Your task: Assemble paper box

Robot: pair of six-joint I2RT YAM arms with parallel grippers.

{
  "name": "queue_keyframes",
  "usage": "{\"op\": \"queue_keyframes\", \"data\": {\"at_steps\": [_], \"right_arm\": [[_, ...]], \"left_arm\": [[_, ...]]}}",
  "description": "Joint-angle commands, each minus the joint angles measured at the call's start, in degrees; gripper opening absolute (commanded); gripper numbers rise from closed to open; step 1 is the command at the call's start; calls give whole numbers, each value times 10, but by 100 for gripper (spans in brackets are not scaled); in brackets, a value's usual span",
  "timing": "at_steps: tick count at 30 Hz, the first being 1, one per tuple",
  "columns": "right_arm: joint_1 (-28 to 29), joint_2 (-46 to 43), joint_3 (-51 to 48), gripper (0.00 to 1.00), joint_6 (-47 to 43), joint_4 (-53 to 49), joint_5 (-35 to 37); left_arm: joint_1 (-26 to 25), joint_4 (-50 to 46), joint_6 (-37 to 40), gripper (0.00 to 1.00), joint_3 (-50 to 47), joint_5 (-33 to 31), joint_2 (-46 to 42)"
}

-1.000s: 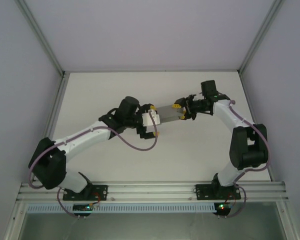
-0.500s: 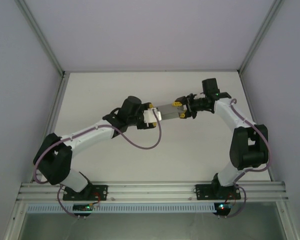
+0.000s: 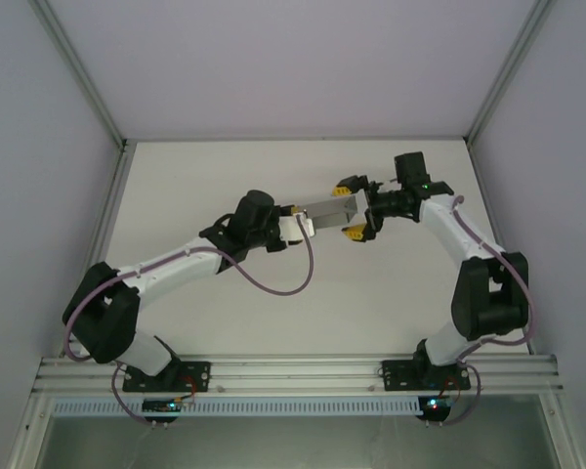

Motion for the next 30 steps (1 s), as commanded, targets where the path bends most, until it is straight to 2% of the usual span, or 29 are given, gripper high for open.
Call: {"op": "queue_keyframes", "data": {"at_steps": [1, 3, 4, 6, 7, 8, 10, 13, 15, 18, 22, 25, 27, 30], "right_arm": [[-41, -50, -1, 99, -43, 39, 71], [-69, -72, 9, 99, -147, 21, 144], [-75, -86, 16, 99, -231, 15, 194], [-71, -116, 9, 99, -357, 48, 313], [-62, -131, -2, 99, -409, 78, 332], [-53, -146, -26, 99, -476, 111, 325], [-39, -173, -74, 99, -605, 177, 254], [-23, -190, -125, 99, -722, 218, 167], [-1, -180, -100, 99, -815, 139, 138], [53, -146, -45, 99, -935, -4, 170], [111, -94, 11, 94, -1008, -109, 229], [139, -49, 49, 84, -1017, -155, 276], [151, -19, 73, 74, -1011, -173, 299], [159, 18, 104, 63, -1012, -204, 304]], "left_arm": [[9, -64, 14, 31, 34, 12, -12], [20, -119, 8, 27, 57, 30, -9], [31, -156, 2, 26, 73, 55, -6], [56, -269, 14, 27, 113, 126, 8], [63, -309, 13, 27, 130, 143, 17], [70, -350, 15, 27, 147, 159, 27], [79, -440, 28, 27, 179, 186, 53], [79, -488, -14, 27, 194, 171, 88], [80, -509, -33, 28, 189, 179, 103], [79, -510, -48, 28, 182, 168, 110], [79, -526, -54, 29, 190, 158, 125], [80, -547, -56, 30, 207, 145, 144], [80, -552, -55, 30, 213, 142, 155], [80, -552, -54, 30, 217, 139, 165]]}}
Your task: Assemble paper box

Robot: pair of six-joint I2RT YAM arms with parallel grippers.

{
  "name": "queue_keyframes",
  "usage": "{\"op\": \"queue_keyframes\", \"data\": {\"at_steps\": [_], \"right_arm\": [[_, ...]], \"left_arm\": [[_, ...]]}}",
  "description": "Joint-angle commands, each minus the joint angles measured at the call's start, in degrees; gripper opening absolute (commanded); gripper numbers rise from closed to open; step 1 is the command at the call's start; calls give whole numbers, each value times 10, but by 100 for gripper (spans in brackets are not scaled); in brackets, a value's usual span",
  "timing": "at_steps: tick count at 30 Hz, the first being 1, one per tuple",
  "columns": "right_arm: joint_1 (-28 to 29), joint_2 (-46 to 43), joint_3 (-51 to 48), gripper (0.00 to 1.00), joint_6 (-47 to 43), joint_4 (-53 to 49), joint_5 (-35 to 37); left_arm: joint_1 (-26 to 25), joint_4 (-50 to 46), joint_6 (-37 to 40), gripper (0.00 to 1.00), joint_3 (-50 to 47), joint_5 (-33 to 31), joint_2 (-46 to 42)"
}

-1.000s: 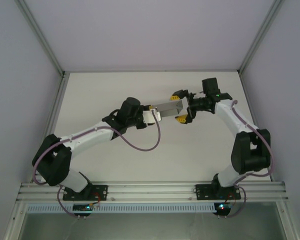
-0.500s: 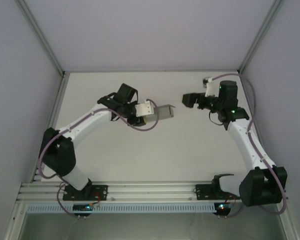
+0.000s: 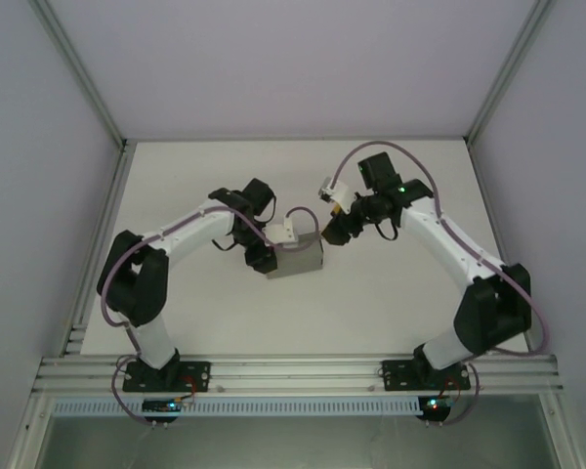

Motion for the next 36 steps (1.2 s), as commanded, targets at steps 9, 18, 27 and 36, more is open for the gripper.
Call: {"op": "queue_keyframes", "data": {"at_steps": [9, 18, 27, 36], "right_arm": [[27, 83, 47, 46, -7, -69, 44], [29, 114, 70, 19, 26, -67, 22], [48, 88, 53, 0, 112, -61, 36], [115, 17, -127, 0, 434, 226, 199]], "left_arm": [[0, -31, -5, 30, 21, -2, 20], [-1, -19, -7, 29, 16, -3, 20], [-1, 3, -26, 29, 11, -12, 19], [-1, 49, -49, 30, 2, -9, 16]]}}
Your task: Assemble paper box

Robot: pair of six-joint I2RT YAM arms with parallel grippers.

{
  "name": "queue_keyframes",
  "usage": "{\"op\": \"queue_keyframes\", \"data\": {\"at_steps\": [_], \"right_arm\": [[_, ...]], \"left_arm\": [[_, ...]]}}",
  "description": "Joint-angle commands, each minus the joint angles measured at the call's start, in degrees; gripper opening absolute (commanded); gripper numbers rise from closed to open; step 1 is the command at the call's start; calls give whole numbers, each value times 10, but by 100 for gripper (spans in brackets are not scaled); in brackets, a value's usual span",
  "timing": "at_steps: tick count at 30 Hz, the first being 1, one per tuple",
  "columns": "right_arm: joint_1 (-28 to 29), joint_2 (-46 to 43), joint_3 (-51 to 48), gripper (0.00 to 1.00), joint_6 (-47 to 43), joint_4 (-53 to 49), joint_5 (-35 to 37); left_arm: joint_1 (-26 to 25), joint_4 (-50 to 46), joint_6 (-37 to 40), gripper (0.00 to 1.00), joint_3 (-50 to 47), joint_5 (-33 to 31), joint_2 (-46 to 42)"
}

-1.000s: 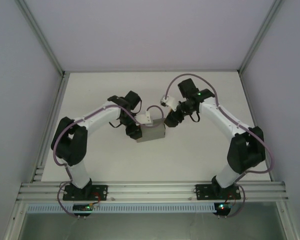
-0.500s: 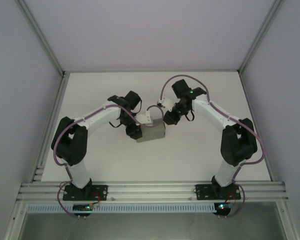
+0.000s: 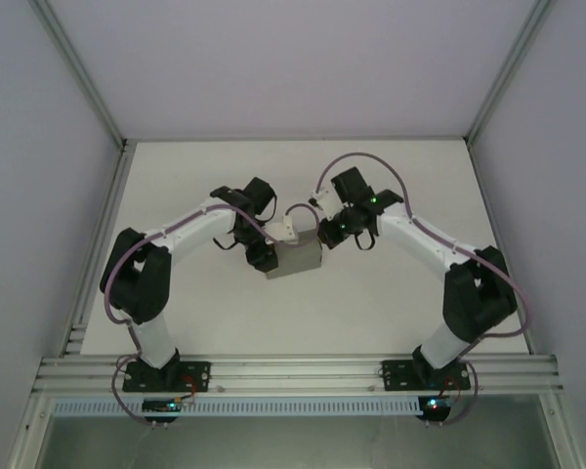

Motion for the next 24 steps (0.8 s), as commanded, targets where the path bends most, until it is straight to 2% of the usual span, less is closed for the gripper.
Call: {"op": "queue_keyframes", "data": {"at_steps": [1, 6, 8, 11, 17, 20, 24], "right_arm": [[41, -15, -72, 0, 153, 140, 52], [50, -27, -118, 0, 200, 183, 55], [53, -36, -136, 0, 209, 195, 81], [53, -42, -167, 0, 206, 225, 48], [73, -50, -235, 0, 146, 275, 115], [97, -51, -282, 0, 137, 326, 156], [107, -50, -331, 0, 136, 396, 176]], "left_arm": [[-2, 54, -13, 30, -8, -3, 9], [-1, 58, -24, 30, -3, -8, 14], [-1, 62, -28, 30, -6, -16, 14], [-1, 68, -31, 30, -11, -18, 12], [-1, 81, -35, 32, -11, -20, 10], [0, 87, -41, 33, -7, -22, 10], [2, 95, -43, 35, -4, -25, 7]]}}
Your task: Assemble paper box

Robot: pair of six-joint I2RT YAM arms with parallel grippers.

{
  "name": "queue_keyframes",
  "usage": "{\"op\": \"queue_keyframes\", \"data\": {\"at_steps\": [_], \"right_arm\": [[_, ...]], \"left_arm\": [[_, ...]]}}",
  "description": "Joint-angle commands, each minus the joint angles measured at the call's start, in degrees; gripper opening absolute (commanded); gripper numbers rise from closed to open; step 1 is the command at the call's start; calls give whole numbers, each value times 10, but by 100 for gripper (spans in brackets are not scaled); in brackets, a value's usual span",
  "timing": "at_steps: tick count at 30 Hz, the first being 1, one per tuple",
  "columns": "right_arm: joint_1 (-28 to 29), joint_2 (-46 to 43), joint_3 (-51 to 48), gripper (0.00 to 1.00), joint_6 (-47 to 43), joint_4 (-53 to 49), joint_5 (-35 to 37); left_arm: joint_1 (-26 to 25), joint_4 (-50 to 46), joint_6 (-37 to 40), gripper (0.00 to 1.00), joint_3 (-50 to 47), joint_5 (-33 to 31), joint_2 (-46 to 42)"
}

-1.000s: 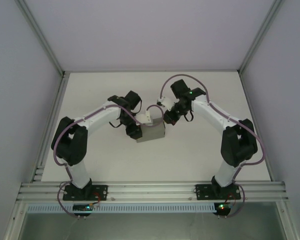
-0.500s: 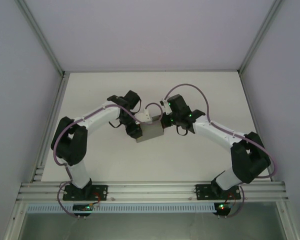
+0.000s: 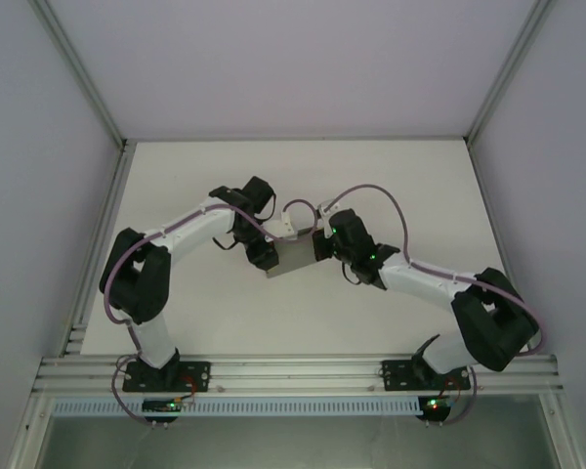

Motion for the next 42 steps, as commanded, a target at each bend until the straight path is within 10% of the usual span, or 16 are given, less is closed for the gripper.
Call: {"op": "queue_keyframes", "data": {"at_steps": [1, 6, 9, 21, 24, 32, 42], "right_arm": [[24, 34, -62, 0, -8, -28, -16], [26, 35, -53, 0, -3, -39, 8], [34, 39, -38, 0, 9, -61, 27], [66, 43, 36, 0, 82, -177, 107], [76, 51, 53, 0, 98, -205, 128], [83, 73, 80, 0, 114, -249, 120], [84, 77, 85, 0, 102, -253, 97]], "left_arm": [[-2, 82, -1, 38, 0, -17, 5], [-2, 81, -10, 59, 16, -16, -13], [-4, 91, -29, 100, 14, -16, -41], [-21, 122, -310, 100, -124, -207, -242], [-24, 102, -365, 77, -158, -224, -275], [-38, 124, -374, 53, -180, -242, -268], [-3, 165, -326, 50, -177, -221, -247]]}}
